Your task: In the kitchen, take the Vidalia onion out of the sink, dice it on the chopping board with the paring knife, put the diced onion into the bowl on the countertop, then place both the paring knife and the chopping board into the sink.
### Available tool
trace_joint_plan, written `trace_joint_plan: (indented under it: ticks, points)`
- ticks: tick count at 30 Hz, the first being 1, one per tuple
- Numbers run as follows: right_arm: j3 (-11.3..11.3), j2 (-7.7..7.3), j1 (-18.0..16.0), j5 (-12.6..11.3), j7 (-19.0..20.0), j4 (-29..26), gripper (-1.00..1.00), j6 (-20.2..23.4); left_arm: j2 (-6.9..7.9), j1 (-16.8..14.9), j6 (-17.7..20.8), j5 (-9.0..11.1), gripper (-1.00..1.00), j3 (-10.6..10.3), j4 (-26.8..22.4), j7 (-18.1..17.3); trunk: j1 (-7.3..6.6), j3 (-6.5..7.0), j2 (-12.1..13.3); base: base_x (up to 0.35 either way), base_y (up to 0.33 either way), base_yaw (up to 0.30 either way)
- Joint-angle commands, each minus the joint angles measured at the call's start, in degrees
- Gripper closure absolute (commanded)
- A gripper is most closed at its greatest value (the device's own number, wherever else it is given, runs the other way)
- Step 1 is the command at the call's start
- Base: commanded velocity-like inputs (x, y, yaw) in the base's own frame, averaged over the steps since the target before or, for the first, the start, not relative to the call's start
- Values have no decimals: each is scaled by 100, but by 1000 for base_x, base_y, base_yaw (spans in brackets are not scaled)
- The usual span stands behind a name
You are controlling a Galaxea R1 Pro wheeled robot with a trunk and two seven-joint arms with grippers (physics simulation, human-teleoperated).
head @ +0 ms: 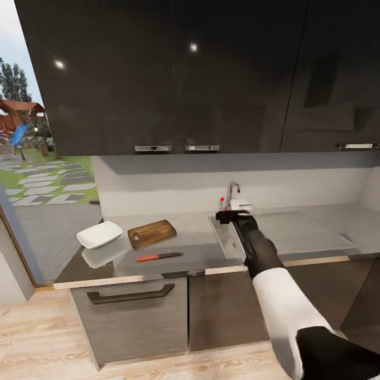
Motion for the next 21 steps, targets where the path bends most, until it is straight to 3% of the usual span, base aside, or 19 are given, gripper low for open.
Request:
trace_joint_plan:
  ticks: [1, 2, 4, 7, 16, 21]
  points:
    - [5, 0, -402, 29, -8, 512, -100, -5, 3, -1, -17, 5, -100, 2, 3, 0, 1, -5, -5, 0, 0, 0]
    - [4, 0, -726, 26, -10, 937, -100, -63, 5, -1, -17, 8, -100, 2, 5, 0, 1, -5, -5, 0, 0, 0]
    - [3, 0, -1034, 23, -11, 1336, -100, -161, 4, -1, -17, 10, -100, 2, 6, -1, 1, -5, -5, 0, 0, 0]
    - [13, 0, -1252, 15, 30, 1570, -100, -275, 4, -1, -16, 11, -100, 2, 5, -1, 1, -5, -5, 0, 0, 0]
    - [29, 0, -1356, -5, 86, 1757, -100, -334, -4, -1, -8, 22, -100, 2, 5, -35, 1, -5, -5, 0, 0, 8]
    - [33, 0, -1358, -6, 81, 1833, -100, -336, -13, -1, -8, 24, -100, 2, 10, -34, 1, -5, -5, 0, 0, 215]
